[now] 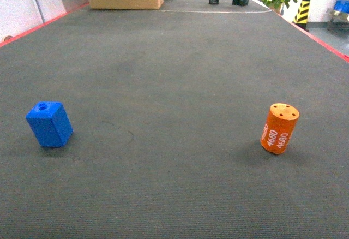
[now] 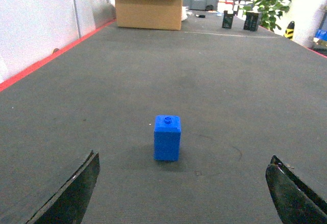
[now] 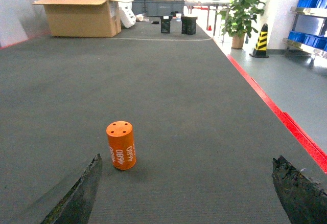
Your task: Sort blue parts and orange caps into right shelf containers
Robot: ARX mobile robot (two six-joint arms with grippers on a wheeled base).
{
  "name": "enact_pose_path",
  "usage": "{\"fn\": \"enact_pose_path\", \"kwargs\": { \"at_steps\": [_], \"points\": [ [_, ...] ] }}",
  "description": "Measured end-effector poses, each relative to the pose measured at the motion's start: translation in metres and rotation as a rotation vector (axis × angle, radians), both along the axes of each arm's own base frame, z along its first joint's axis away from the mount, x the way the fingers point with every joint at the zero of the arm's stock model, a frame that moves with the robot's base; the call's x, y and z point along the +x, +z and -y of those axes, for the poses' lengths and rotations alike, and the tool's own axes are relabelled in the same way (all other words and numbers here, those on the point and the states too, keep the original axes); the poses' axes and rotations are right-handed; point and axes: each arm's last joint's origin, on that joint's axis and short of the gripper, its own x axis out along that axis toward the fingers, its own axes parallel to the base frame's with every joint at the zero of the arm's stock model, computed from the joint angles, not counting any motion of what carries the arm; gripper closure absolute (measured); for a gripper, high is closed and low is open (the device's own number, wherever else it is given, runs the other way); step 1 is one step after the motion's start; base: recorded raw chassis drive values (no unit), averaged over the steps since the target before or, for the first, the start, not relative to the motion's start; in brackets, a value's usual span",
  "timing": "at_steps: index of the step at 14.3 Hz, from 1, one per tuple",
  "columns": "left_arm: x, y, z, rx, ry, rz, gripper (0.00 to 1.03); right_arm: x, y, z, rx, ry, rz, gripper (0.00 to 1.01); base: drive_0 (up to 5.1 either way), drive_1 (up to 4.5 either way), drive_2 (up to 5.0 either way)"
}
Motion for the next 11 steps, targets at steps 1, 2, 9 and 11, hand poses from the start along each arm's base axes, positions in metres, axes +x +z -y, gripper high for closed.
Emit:
{"fn": "enact_pose_path", "kwargs": {
  "at_steps": [1,2,9,11],
  "points": [
    [0.0000,0.0000,0.0000,0.000,0.000,0.000,0.05,0.0000,0.0000,0.0000,0.000,0.000,0.000,0.03,0.0,0.00,0.0],
    [0.0000,0.0000,0.0000,0.000,0.000,0.000,0.05,0.0000,0.0000,0.0000,0.000,0.000,0.000,0.03,0.0,0.00,0.0],
    [0.0000,0.0000,0.0000,0.000,0.000,0.000,0.05,0.0000,0.0000,0.0000,0.000,0.000,0.000,0.03,0.0,0.00,0.0],
    [0.0000,0.0000,0.0000,0.000,0.000,0.000,0.05,0.0000,0.0000,0.0000,0.000,0.000,0.000,0.03,0.0,0.00,0.0]
  ]
}}
